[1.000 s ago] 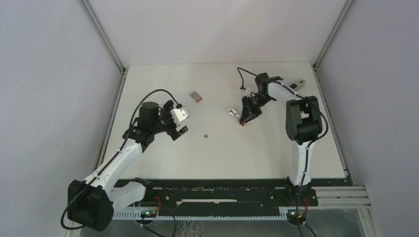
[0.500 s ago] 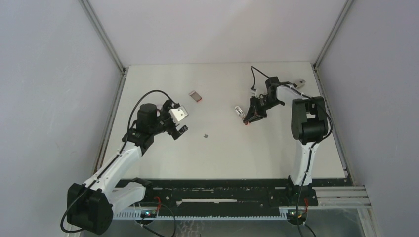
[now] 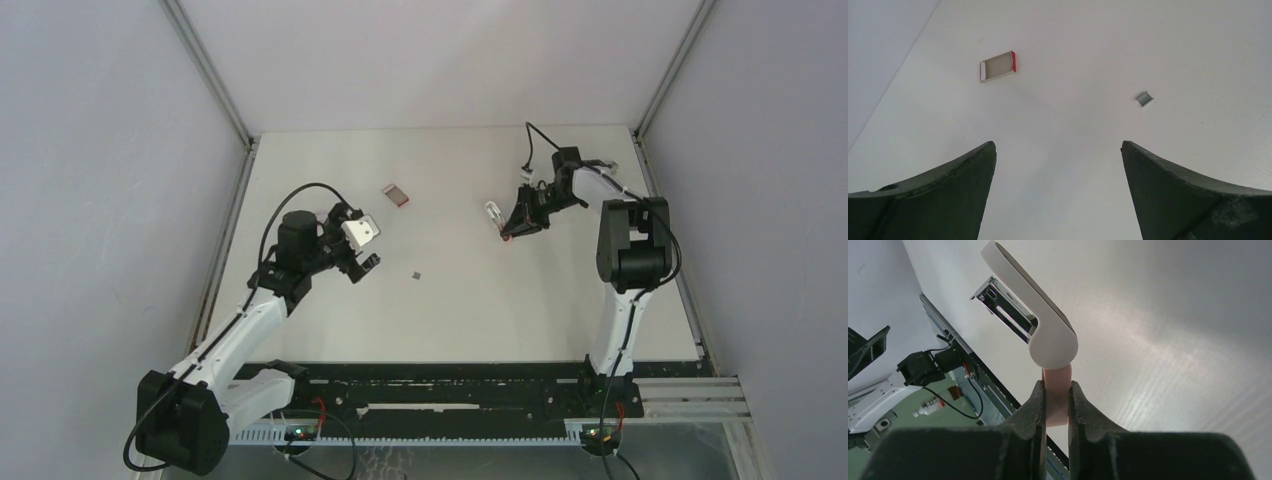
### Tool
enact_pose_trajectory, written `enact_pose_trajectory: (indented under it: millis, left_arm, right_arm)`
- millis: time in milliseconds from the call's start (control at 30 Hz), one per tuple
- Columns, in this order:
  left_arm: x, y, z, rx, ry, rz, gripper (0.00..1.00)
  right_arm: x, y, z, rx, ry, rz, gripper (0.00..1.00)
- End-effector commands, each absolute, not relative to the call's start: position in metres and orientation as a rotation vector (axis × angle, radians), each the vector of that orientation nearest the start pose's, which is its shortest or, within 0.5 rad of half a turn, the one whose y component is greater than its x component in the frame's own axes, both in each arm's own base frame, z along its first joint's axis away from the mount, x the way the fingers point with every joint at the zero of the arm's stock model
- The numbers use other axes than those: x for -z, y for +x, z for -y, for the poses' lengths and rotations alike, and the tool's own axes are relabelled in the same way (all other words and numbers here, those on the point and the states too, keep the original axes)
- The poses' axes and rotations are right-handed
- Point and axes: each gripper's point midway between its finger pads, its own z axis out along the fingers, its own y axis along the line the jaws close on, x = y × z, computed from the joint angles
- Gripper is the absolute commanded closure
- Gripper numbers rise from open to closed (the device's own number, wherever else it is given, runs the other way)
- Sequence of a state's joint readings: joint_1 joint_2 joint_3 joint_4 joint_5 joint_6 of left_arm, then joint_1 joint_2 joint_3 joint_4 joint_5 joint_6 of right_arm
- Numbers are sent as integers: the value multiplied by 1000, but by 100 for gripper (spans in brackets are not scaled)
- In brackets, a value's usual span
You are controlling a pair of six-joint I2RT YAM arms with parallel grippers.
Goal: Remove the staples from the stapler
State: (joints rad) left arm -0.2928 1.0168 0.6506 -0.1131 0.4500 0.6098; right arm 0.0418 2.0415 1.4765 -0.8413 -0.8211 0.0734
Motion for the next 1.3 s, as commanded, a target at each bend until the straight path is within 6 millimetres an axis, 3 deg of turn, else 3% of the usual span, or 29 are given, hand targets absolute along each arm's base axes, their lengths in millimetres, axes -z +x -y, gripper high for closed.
enact_pose_trajectory:
  millis: [0,233,500,1267]
  left_arm:
    - [-172,302,148,264,1090,-1633,0]
    - [-171,302,147,263,1096,-1637,0]
    - [-171,300,147,263,1102,-1635,0]
    - [-169,300,146,265,1101,-1640,0]
  right_arm:
    - [-89,358,-176,-1278,-266,-2757,98]
    - [-75,330,-208,-1334,-460,-2829,98]
    - [-55,309,-227,-1411,-540,-2909,97]
    - [-42,308,-224,-1430,-501,-2950,84]
